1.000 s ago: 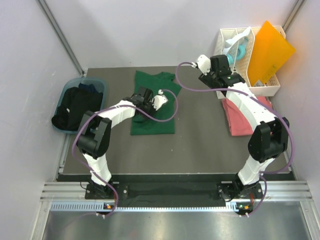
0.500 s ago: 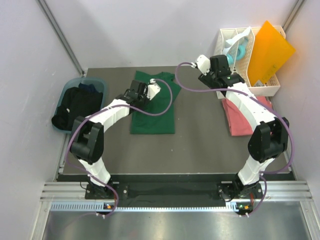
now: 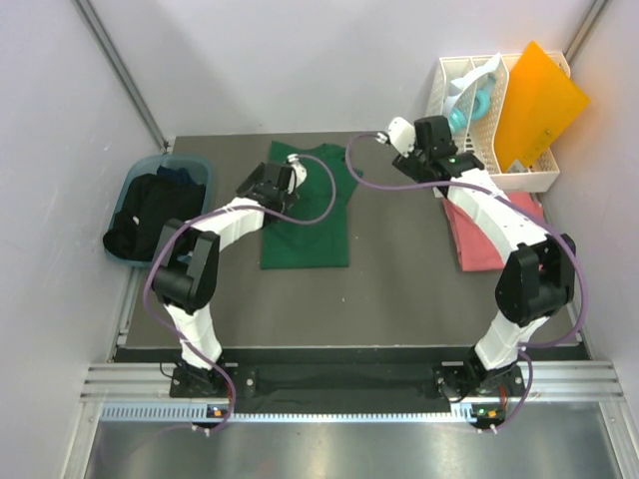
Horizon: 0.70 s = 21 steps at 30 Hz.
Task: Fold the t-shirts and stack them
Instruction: Fold the folded rectangular tshirt in 1/3 of the way
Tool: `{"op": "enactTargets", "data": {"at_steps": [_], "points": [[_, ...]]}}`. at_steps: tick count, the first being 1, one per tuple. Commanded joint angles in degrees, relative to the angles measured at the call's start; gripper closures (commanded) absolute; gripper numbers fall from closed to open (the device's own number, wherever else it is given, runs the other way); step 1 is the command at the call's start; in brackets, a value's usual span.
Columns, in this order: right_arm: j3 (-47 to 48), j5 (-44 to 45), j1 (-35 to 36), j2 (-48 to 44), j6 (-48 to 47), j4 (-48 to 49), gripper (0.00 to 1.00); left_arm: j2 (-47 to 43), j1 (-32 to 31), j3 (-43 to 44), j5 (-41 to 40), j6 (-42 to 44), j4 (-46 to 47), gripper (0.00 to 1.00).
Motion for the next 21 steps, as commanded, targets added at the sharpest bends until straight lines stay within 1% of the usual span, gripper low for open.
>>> {"op": "enactTargets", "data": {"at_steps": [1, 5, 7, 8, 9, 11, 12, 15, 17, 21], "points": [[-3.27, -0.16, 2.77, -4.87, -1.93, 1.84, 0.33, -1.31, 2.41, 2.54, -7.05, -0.63, 6.88, 0.05], [-8.09, -1.04, 5.93, -6.98, -4.12, 0.18, 0.32, -4.47, 5.84, 2.2, -8.2, -0.63, 9.51, 0.04], [-10.12, -3.23, 9.09, -9.17, -5.0, -0.53, 0.32, -6.66, 7.77, 1.84, -8.21, 0.42, 11.89, 0.04], [-12.92, -4.19, 10.5, -10.14, -6.31, -1.14, 0.31, -7.37, 8.39, 2.1, -8.12, 1.38, 11.72, 0.04], [-14.51, -4.9, 14.17, -11.11, -7.11, -0.71, 0.31, -8.16, 9.61, 2.54, -7.68, 1.74, 10.85, 0.04], [-18.46, -5.17, 18.4, -12.87, -9.04, -0.44, 0.3, -10.62, 10.85, 3.6, -7.33, 2.01, 7.78, 0.04], [-19.09, -5.17, 22.16, -12.96, -9.05, -0.53, 0.3, -11.76, 12.08, 3.77, -6.89, 2.01, 6.89, 0.04], [-18.84, -7.01, 27.19, -10.86, -6.68, -1.59, 0.3, -16.42, 13.4, 3.16, -6.54, 2.45, 4.43, 0.03], [-18.05, -8.24, 28.96, -8.23, -4.93, -1.5, 0.3, -20.11, 13.67, 1.93, -6.62, 3.76, 3.9, 0.02], [-16.99, -10.26, 34.05, -3.66, -3.6, 0.87, 0.3, -26.26, 14.28, 0.88, -6.53, 4.64, 2.31, 0.02]]}}
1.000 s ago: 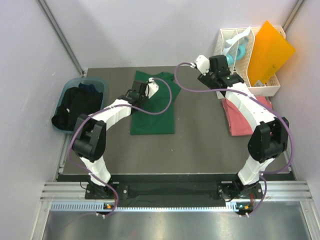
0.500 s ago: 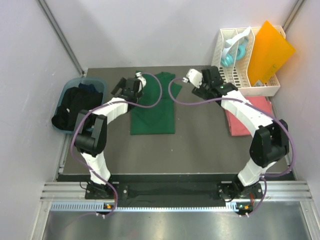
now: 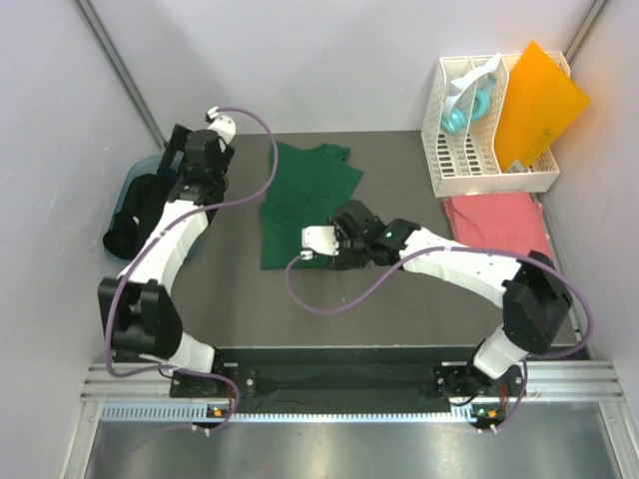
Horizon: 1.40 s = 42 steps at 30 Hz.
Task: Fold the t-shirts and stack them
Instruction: Fold the folded rectangular tshirt in 1/3 of the way, then grab one side of the 2/3 rectangular tshirt with right arm
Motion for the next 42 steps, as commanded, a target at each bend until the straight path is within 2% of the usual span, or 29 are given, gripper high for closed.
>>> {"op": "enactTargets", "data": {"at_steps": [1, 9, 17, 27, 30, 31, 33, 34, 37, 39, 40, 42], "points": [[2.46, -3.25, 3.99, 5.79, 2.48, 2.86, 0.3, -7.3, 0.3, -0.33, -0.76, 1.76, -1.53, 0.02], [6.5, -4.75, 7.51, 15.38, 3.27, 9.89, 0.31, -12.49, 0.3, 0.73, -0.41, 3.08, -3.73, 0.02], [8.97, -3.44, 8.74, 22.94, 3.88, 15.69, 0.31, -12.15, 0.3, 2.22, -0.5, 3.52, -3.29, 0.02], [9.23, -0.27, 8.39, 30.05, 2.48, 22.55, 0.39, -10.47, 0.38, 3.97, 0.11, 4.66, -0.75, 0.02], [10.64, 0.09, 8.21, 31.81, 1.95, 22.73, 0.49, -10.3, 0.38, 3.81, 0.29, 5.62, 0.22, 0.01], [11.08, 0.0, 8.13, 32.08, 1.34, 22.56, 0.58, -10.3, 0.47, 3.72, 0.38, 6.41, 1.27, 0.01], [11.08, -0.61, 7.95, 32.17, 0.64, 22.12, 0.69, -10.38, 0.82, 3.45, 0.81, 6.94, 2.06, 0.01], [11.25, -0.88, 7.95, 32.17, 0.37, 21.07, 0.81, -10.38, 1.09, 3.45, 0.99, 7.29, 2.85, 0.01], [12.22, -3.51, 7.95, 30.33, 0.63, 15.82, 0.94, -10.12, 2.23, 3.89, 1.69, 7.12, 2.95, 0.01], [13.45, -7.62, 8.12, 27.71, 0.55, 11.06, 0.98, -10.03, 2.76, 3.98, 2.31, 7.03, 2.77, 0.01], [15.28, -9.56, 8.13, 26.73, 0.63, 5.12, 1.0, -10.03, 2.84, 3.98, 2.57, 6.86, 2.77, 0.01], [17.75, -15.63, 8.39, 24.28, 0.37, -1.41, 1.0, -10.12, 3.2, 3.8, 3.1, 7.12, 3.03, 0.01]]}}
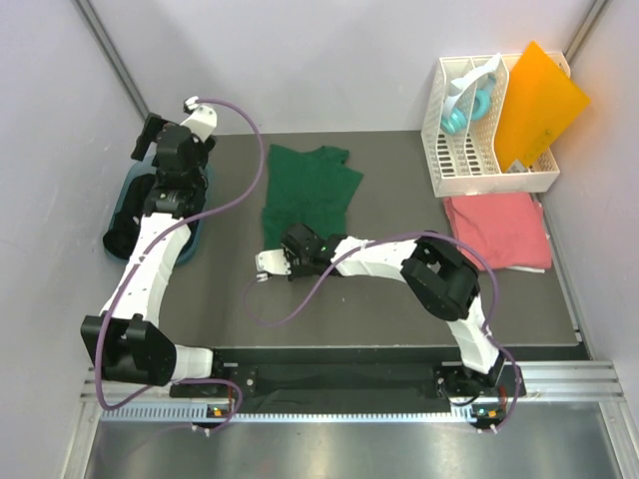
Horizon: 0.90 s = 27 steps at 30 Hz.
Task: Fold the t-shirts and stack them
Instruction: Grab one side of the 2/3 rectangular tshirt with right arm, then fold the long partially folded tshirt into a neat square
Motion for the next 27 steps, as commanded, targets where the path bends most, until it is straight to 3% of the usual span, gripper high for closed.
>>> {"op": "enactTargets", "data": {"at_steps": [1, 9, 14, 19, 23, 27], "points": [[7.3, -13.74, 0.78, -6.36, 0.5, -23.38, 1.0, 0.22, 0.77, 2.08, 1.57, 0.56, 4.11, 0.01], [13.29, -25.26, 5.17, -13.9, 1.11, -42.22, 1.0, 1.71, 1.03, 4.18, 2.98, 0.83, 4.11, 0.01], [16.2, -34.48, 9.38, -18.39, 2.87, -48.83, 1.0, 1.63, 1.03, 7.87, 3.42, -0.4, -0.46, 0.01], [16.55, -26.78, 11.33, -21.57, 1.65, -47.09, 1.0, -1.27, 0.95, 5.77, 4.65, -1.72, -1.52, 0.01], [15.85, -17.13, 8.71, -20.69, -2.3, -43.66, 1.0, -1.8, 0.95, 5.33, 4.83, -3.04, -2.66, 0.01], [17.25, -14.28, 5.36, -18.32, -6.25, -39.18, 1.0, -1.98, 1.03, 4.98, 4.91, -3.13, -2.75, 0.01]]}}
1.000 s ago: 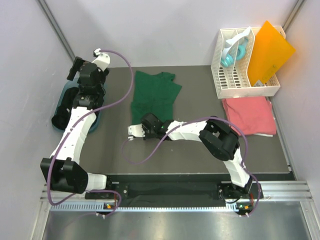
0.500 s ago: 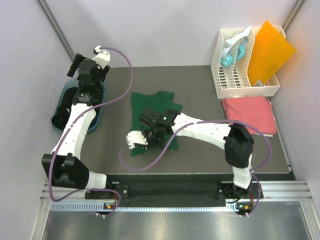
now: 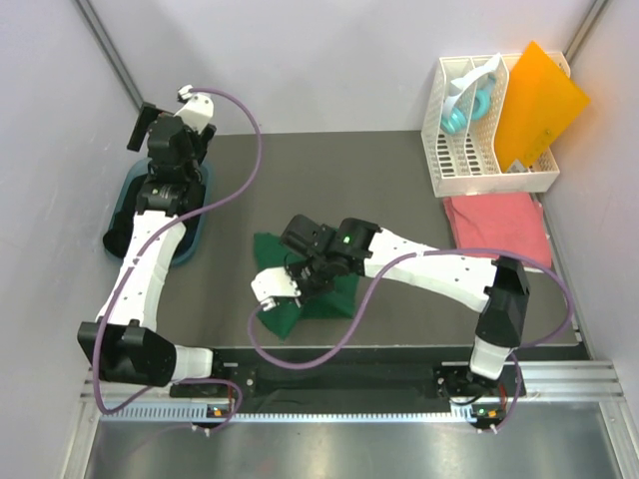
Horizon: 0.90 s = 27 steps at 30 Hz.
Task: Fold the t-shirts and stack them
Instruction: Fold the long partially folded tshirt into a neat square
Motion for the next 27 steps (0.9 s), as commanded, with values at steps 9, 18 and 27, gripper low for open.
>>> {"op": "enactTargets", "data": {"at_steps": [9, 18, 27], "points": [[6.39, 9.41, -7.21, 8.39, -10.33, 10.07, 1.0, -1.15, 0.25, -1.21, 0.8, -1.47, 1.14, 0.01], [7.79, 10.11, -10.02, 12.96, -12.27, 13.76, 1.0, 0.17, 0.25, -1.57, 1.16, -1.2, 2.38, 0.01], [0.87, 20.37, -11.43, 13.49, -10.52, 29.29, 0.62, 1.49, 0.25, -1.92, 1.51, -2.08, 2.73, 0.01]]}}
